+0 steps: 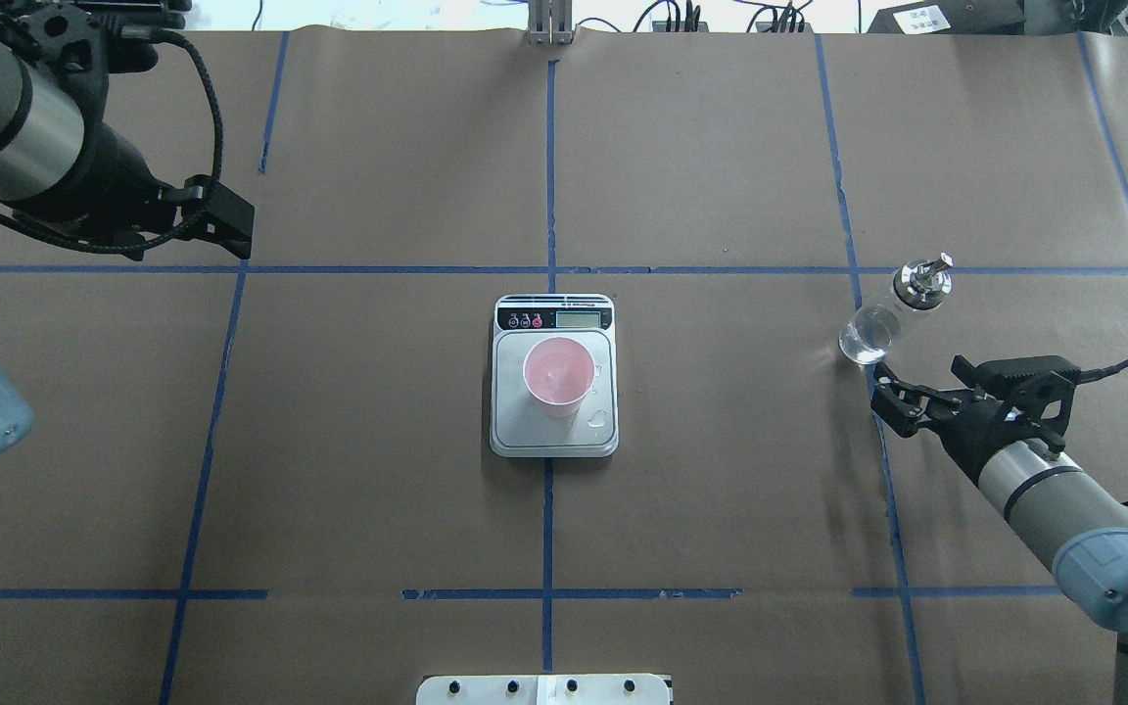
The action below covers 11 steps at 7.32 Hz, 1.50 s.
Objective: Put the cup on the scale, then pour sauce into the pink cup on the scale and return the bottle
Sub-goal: 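Withdraw the left gripper while the right gripper reaches for the glass bottle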
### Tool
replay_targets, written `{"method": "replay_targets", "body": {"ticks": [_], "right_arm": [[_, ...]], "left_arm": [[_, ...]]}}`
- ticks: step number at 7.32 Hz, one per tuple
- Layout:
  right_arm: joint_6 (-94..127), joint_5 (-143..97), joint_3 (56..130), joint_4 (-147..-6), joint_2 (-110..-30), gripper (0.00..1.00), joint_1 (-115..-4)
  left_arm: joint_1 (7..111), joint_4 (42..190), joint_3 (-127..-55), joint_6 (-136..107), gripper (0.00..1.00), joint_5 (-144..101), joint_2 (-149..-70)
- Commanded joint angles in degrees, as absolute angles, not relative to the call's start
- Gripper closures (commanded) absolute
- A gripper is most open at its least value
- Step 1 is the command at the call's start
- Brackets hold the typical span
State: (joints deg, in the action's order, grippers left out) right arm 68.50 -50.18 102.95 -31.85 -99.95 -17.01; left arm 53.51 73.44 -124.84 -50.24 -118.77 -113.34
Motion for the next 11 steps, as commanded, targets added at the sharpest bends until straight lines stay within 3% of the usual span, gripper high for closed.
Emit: {"method": "replay_targets", "body": {"ticks": [1, 3, 11], "right_arm": [[66.2, -49.4, 101.8, -31.7, -98.2, 0.00, -17.0], [62.8, -47.4, 98.4, -31.6, -94.7, 0.00, -17.1], [59.4, -47.6, 95.8, -31.7, -91.0, 0.00, -22.0]], "left_arm": [[55.0, 73.4, -126.0, -48.7, 0.00, -118.9, -112.2], [55.0, 73.4, -125.4, -48.7, 0.00, -118.9, -112.1], [55.0, 72.2, -125.8, -48.7, 0.00, -118.9, -112.3]]}}
